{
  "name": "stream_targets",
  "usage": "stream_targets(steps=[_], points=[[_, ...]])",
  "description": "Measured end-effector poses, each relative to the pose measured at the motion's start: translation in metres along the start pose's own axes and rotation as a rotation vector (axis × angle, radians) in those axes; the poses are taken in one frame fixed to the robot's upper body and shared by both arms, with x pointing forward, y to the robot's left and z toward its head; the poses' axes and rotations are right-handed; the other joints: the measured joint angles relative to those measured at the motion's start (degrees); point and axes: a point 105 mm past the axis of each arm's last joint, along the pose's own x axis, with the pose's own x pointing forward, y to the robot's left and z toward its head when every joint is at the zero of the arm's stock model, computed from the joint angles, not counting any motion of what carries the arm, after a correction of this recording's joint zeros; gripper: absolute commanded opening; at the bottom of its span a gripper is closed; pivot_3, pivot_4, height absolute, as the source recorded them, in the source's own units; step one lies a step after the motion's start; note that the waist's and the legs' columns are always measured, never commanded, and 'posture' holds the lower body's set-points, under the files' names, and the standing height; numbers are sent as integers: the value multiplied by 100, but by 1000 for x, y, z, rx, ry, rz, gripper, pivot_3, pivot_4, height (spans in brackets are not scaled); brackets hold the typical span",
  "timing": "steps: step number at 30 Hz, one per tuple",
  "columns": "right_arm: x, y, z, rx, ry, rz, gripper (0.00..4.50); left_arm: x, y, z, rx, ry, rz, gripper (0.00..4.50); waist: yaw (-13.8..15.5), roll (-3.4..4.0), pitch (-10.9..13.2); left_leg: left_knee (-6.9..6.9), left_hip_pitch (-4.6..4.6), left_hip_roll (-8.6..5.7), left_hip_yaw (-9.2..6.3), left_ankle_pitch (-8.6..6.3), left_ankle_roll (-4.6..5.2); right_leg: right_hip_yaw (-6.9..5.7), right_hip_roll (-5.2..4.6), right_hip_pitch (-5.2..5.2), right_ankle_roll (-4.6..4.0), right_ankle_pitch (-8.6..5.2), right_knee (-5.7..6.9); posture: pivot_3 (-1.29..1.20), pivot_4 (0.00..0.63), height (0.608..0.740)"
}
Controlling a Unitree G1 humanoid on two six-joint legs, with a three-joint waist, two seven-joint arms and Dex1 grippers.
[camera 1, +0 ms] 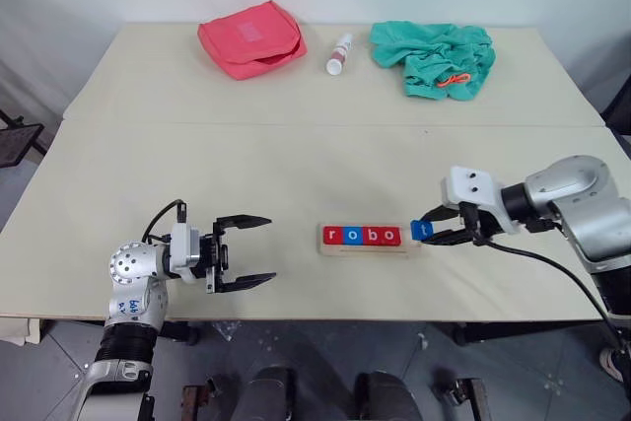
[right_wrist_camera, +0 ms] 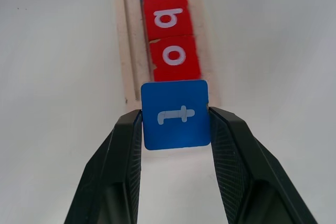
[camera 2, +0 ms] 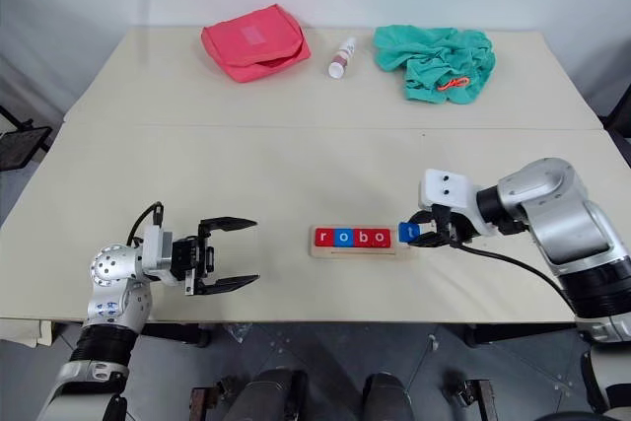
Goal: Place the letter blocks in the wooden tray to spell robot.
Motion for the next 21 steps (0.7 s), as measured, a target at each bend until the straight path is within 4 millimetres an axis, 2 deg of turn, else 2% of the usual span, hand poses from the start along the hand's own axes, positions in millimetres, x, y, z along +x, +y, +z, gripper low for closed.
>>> stream_targets(steps=[14,21], points=[[11,-10,-6,-15,42,-4,1462,0,1,0,-2,-1,15,4500,4,0,0,0,0,-1,-3,0,0,-1,0,0,0,0,1,0,150,740],[13,-11,-11,-10,53,2,3788,0,1,-1,-2,-2,22,4500,-2,0,0,0,0,0,-1,0,0,-2,0,-1,0,0,1,0,150,740]])
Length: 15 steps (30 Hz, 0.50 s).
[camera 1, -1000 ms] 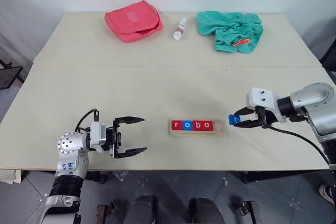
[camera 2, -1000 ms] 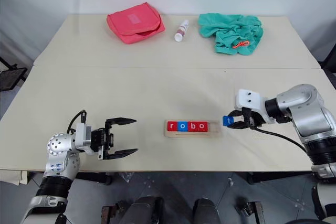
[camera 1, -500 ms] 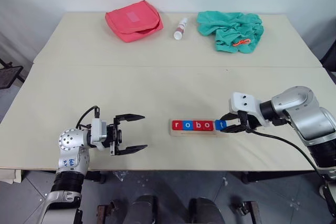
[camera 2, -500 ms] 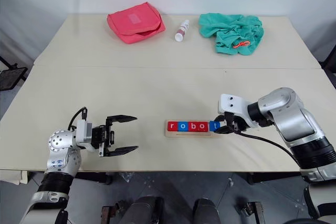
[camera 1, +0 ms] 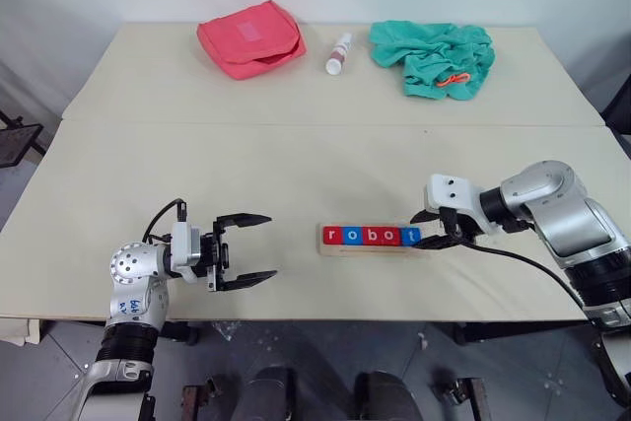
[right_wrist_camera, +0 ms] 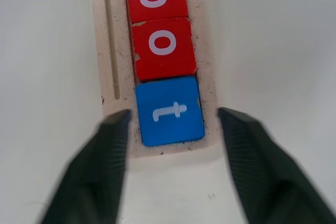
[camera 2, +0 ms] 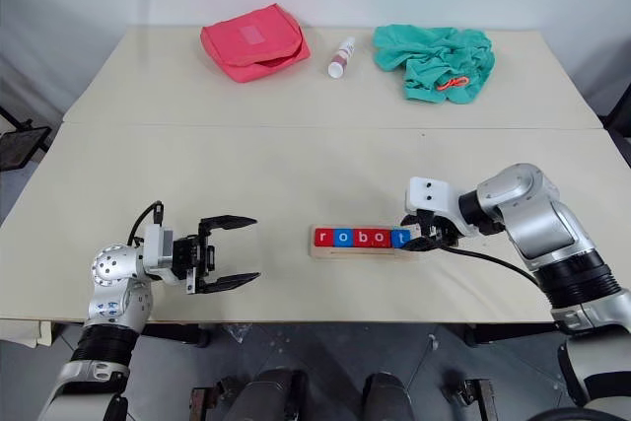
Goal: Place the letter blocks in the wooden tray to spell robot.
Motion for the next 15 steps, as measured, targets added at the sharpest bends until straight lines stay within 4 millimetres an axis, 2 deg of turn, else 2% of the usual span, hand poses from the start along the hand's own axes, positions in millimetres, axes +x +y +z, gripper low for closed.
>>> stream_targets(steps=[2,8,10,15], points=[[1,0,1,0,-4,2,4482,0,0,0,1,0,3,4500,2,0,0,0,0,0,0,0,0,0,0,0,0,0,0,0,150,740],[-1,3,9,-3,-31,0,4482,1,1,0,4,-1,7,4500,7,0,0,0,0,0,-2,0,0,0,0,0,0,0,0,0,150,740],[-6,2,9,25,-74,-43,4482,1,2,0,4,2,13,4500,22,0,0,0,-1,-2,-5,0,0,-1,-1,1,0,0,1,0,150,740],[-18,5,-2,90,-117,-102,4482,1,3,-1,3,4,18,4500,19,0,0,-1,-1,-2,-4,0,0,-2,-1,2,0,0,0,0,150,740]])
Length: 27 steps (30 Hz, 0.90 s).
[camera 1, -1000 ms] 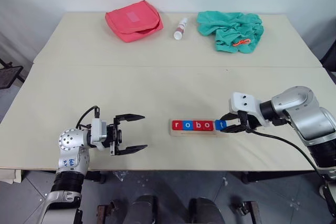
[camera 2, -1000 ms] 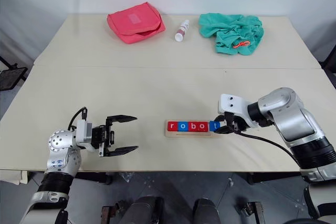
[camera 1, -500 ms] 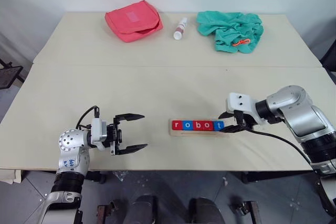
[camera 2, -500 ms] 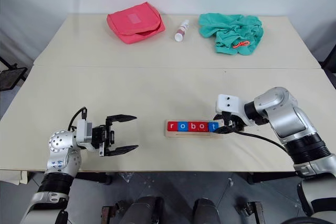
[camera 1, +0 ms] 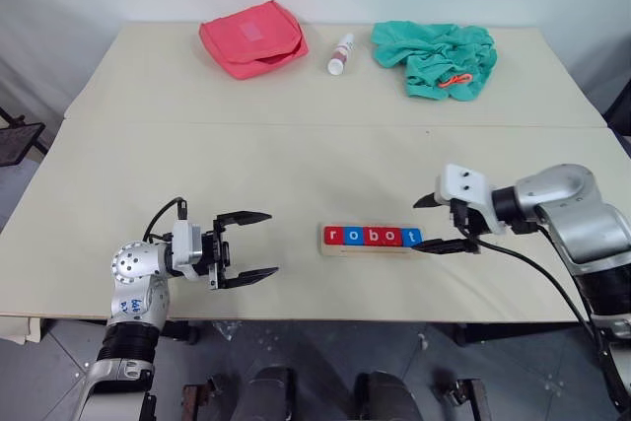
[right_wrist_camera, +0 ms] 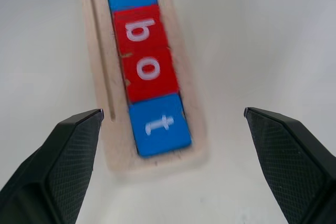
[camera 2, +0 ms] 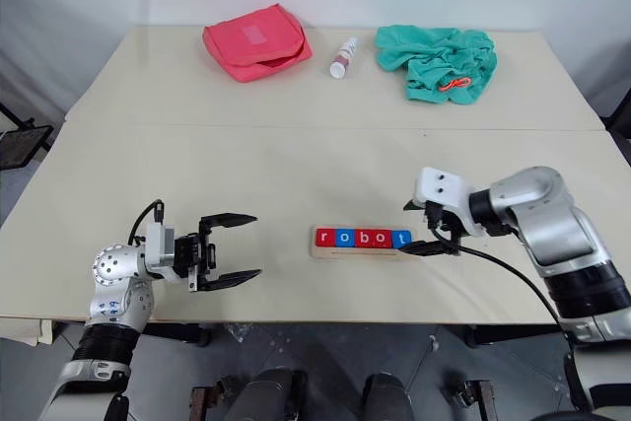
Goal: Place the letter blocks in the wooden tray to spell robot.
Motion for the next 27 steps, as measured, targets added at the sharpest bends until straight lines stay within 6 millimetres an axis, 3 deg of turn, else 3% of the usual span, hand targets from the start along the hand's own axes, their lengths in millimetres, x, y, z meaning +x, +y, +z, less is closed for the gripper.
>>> stream_targets(steps=[7,11,16,22,27], points=[[-24,-1,-17,90,-66,-108,4482,-2,10,0,-12,11,88,4500,10,0,0,0,0,1,3,0,0,1,0,0,0,0,0,0,150,740],[-51,15,-38,112,-147,-88,4482,-9,25,8,-3,49,205,4500,95,-6,3,-3,1,0,1,-1,1,-1,0,6,0,0,-6,0,150,740],[-72,29,-67,113,-187,-34,4482,-28,29,16,-6,82,260,4500,107,-6,3,0,14,5,15,0,1,2,1,21,0,0,-20,0,150,740],[-89,6,-64,75,-293,-123,4482,-40,30,23,-2,80,269,4500,64,-5,4,-3,17,11,15,0,0,0,4,22,0,0,-24,0,150,740],[-96,6,-69,111,-398,-147,4482,-52,24,26,-26,58,263,4500,109,-5,4,-5,12,7,9,-2,1,-8,1,23,1,0,-31,0,150,740]])
